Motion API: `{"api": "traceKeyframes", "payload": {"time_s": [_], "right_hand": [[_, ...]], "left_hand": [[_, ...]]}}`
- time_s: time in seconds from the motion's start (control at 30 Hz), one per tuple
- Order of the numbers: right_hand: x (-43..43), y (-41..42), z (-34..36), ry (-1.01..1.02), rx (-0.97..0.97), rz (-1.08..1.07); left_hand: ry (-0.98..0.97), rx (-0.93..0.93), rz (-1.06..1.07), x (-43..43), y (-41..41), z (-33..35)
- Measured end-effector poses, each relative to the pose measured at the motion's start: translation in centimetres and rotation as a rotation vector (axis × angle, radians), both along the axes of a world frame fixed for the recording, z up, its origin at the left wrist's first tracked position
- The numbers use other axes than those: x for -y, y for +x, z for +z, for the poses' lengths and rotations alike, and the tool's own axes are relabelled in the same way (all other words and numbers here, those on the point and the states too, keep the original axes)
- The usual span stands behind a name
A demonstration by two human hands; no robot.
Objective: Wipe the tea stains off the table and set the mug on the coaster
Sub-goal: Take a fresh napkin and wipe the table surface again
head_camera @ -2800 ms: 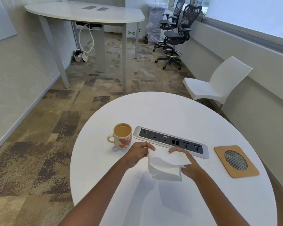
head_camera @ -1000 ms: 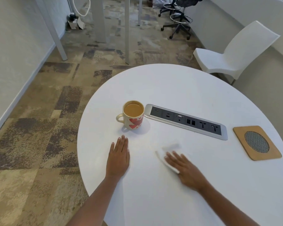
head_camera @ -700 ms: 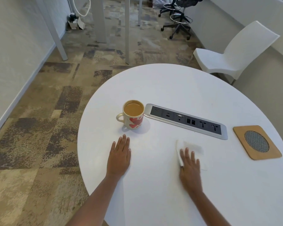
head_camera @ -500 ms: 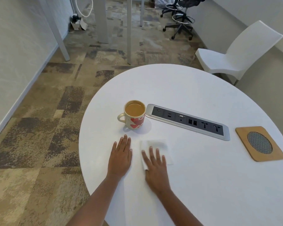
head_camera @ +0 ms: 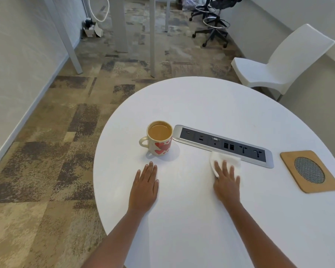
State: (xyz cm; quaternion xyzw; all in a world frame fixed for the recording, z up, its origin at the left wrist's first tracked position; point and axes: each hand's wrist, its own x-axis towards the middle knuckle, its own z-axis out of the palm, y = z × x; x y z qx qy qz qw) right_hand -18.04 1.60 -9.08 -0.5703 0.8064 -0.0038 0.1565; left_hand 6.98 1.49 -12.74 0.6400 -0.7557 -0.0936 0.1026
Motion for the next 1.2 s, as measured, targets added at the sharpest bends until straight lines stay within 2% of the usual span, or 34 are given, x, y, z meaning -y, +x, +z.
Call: {"api": "traceKeyframes", "payload": {"time_s": [0.17, 0.4, 0.6, 0.73, 0.87, 0.97, 1.03, 1.2], "right_hand": [[-0.6, 3.8, -0.5, 0.006, 0.035, -0.017], [-2.4, 11.6, -1.6, 0.008, -0.017, 0.433], [-5.8, 7.1, -1.1, 0.075, -0.060, 0.691], [-6.4, 2.4, -1.3, 0.036, -0.055, 0.707], [-6.2, -2.1, -1.1, 0.002, -0.015, 0.556], [-6.4, -5.0, -0.4, -0.094, 0.118, 0.386], [-7.0, -6.2, 0.8, -0.100, 0.373, 0.172], [-9.8, -9.2, 3.7, -0.380, 1.038, -0.527]], "left_hand": [[-0.001, -0.016, 0.025, 0.1, -0.4, 0.0], [0.014, -0.101, 0.034, 0.2, 0.0, 0.0], [0.047, -0.112, 0.005, 0.1, 0.0, 0.4], [0.066, -0.098, -0.009, -0.2, -0.5, 0.4], [0.074, -0.118, 0.013, -0.5, -1.9, 0.5], [0.077, -0.161, 0.022, -1.1, -3.9, 0.5], [0.084, -0.188, 0.006, -1.5, -5.8, 0.8], [0.063, -0.384, -0.043, -3.2, -12.7, 1.9]]}}
